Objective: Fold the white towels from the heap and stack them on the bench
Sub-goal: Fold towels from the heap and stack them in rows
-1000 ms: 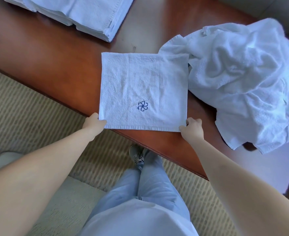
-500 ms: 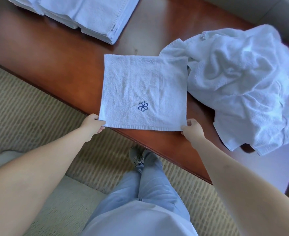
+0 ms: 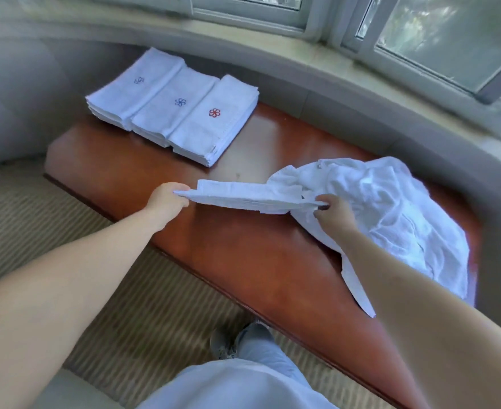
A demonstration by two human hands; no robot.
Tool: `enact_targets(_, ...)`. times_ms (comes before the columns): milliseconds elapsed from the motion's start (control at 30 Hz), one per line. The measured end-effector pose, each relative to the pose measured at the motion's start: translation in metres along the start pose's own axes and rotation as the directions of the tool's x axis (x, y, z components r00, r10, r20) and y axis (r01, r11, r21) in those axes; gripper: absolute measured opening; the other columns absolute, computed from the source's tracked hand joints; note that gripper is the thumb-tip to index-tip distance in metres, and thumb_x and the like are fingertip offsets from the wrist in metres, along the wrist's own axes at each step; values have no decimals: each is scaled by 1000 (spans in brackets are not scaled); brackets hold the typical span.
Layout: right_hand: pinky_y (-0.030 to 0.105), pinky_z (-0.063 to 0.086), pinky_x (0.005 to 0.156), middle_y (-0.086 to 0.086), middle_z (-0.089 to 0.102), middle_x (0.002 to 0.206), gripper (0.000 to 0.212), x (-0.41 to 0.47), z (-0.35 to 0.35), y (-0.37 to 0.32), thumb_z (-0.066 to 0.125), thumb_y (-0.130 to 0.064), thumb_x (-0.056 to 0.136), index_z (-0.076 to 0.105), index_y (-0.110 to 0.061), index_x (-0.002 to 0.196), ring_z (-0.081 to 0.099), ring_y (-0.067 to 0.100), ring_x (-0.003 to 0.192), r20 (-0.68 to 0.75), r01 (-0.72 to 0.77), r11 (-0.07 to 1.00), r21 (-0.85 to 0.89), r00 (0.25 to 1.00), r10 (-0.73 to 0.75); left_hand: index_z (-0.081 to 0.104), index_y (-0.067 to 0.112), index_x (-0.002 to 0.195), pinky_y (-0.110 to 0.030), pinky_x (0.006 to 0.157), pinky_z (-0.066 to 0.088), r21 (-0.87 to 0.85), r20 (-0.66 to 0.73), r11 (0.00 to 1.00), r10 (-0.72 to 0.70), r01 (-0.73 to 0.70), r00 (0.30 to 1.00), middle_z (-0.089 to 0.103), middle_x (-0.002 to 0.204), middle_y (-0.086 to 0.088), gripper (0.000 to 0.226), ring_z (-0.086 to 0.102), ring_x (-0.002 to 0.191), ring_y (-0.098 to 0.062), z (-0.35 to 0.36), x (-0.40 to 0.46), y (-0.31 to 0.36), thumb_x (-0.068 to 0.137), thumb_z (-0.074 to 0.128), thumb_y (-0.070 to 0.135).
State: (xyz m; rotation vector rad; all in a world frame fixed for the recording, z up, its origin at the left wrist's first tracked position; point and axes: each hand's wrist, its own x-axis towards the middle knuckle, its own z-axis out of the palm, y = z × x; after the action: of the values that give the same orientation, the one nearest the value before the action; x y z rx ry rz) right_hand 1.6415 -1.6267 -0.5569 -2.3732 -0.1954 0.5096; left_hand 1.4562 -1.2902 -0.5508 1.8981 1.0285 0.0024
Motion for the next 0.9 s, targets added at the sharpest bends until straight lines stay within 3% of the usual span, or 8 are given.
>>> enact_targets(100, 29, 36, 58, -4, 56, 66, 22, 0, -31, -30, 57, -13, 91, 58, -19, 70, 53, 21, 71, -63, 108, 982, -155, 991, -119, 76, 18, 97, -42, 85, 54, 198, -103, 970, 164, -141, 981, 72, 99, -4, 13, 66, 93, -27, -22, -3, 30, 95, 65, 11)
enact_targets(200, 32, 40, 56, 0, 57, 61, 28, -4, -65, -62, 57, -18, 91, 55, -16, 63, 53, 25, 65, 29, 128, 916, -380, 992, -127, 68, 10, 77, -38, 62, 44, 510, -16, 845, 195, -160, 981, 67, 81, -14, 21, 64, 75, -33, -49, -4, 60, 95, 57, 12)
enact_targets(300, 25, 50, 64, 2, 70, 73, 15, -5, -90, -84, 61, -19, 94, 68, -12, 83, 62, 16, 61, 315, 102, 844, -527, 945, 83, 63, 13, 72, -32, 63, 42, 678, 248, 714, 0, -174, 969, 63, 73, -7, 16, 55, 67, -22, -75, -12, 86, 88, 63, 13)
enact_targets(433, 25, 53, 63, -1, 63, 68, 10, -4, -110, -93, 65, -14, 98, 62, -14, 89, 60, 12, 55, 590, -167, 877, -451, 682, 433, 71, 15, 88, -28, 80, 56, 636, 441, 769, -302, -58, 845, 70, 78, 2, 2, 62, 68, -11, -104, -16, 106, 90, 69, 16)
enact_targets(500, 24, 54, 63, -1, 62, 69, 10, 2, -117, -95, 65, -14, 96, 64, -15, 86, 60, 12, 57, 608, -235, 871, -431, 638, 473, 70, 15, 100, -31, 85, 58, 593, 460, 805, -362, 24, 811, 69, 78, 2, 6, 60, 62, -10, -113, -10, 108, 94, 69, 17)
enact_targets(633, 24, 52, 64, -2, 59, 65, 19, 19, -116, -94, 68, -17, 94, 61, -16, 76, 57, 11, 52, 551, -270, 887, -375, 704, 447, 68, 15, 113, -37, 79, 63, 414, 391, 893, -348, 175, 852, 56, 61, 5, 17, 40, 44, -6, -113, 11, 103, 96, 68, 14)
enact_targets(733, 24, 49, 62, -2, 57, 66, 14, 32, -95, -82, 64, -19, 96, 59, -17, 83, 55, 11, 50, 458, -257, 909, -327, 798, 391, 67, 10, 112, -35, 75, 63, 336, 325, 928, -275, 162, 905, 67, 67, 2, 15, 48, 45, -7, -88, 24, 93, 97, 65, 11)
enact_targets(900, 22, 49, 57, 11, 72, 79, 21, 59, -28, -35, 47, -5, 96, 68, -4, 99, 63, 15, 53, 250, -287, 957, -40, 924, 288, 64, 14, 110, -27, 76, 55, 129, 255, 958, -283, 258, 924, 77, 102, -6, 14, 74, 88, -16, -23, 51, 58, 97, 66, 9)
